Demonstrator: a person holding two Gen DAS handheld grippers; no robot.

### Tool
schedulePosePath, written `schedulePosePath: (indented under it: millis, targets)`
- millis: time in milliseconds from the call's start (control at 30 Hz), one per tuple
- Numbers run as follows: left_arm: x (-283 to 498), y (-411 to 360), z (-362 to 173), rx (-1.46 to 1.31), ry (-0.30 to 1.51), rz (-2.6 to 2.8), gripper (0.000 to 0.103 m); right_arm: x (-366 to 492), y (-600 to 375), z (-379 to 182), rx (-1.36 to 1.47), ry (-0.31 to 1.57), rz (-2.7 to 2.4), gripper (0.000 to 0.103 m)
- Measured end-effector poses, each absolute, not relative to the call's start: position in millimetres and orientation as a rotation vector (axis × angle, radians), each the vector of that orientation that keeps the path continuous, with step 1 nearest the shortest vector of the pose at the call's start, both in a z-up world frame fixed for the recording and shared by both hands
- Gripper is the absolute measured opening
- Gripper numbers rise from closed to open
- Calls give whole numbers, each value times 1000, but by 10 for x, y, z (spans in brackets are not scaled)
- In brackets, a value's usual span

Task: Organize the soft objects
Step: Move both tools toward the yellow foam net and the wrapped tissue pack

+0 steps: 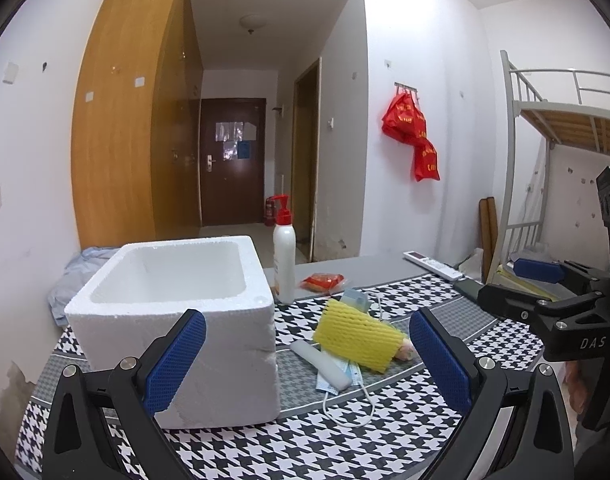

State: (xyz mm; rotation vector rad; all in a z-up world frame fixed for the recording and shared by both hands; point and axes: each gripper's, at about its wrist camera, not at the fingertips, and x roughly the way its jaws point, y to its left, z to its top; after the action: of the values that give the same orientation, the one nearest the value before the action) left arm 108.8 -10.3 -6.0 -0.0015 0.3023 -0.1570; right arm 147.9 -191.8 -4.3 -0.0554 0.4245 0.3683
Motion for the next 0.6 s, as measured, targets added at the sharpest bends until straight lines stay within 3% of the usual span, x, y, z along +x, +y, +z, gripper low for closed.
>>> schedulePosePath:
  millis: [600]
  targets:
    - [1210,-303,-333,-11,362,-161,102,1537,-2070,-320,-36,468,371,103]
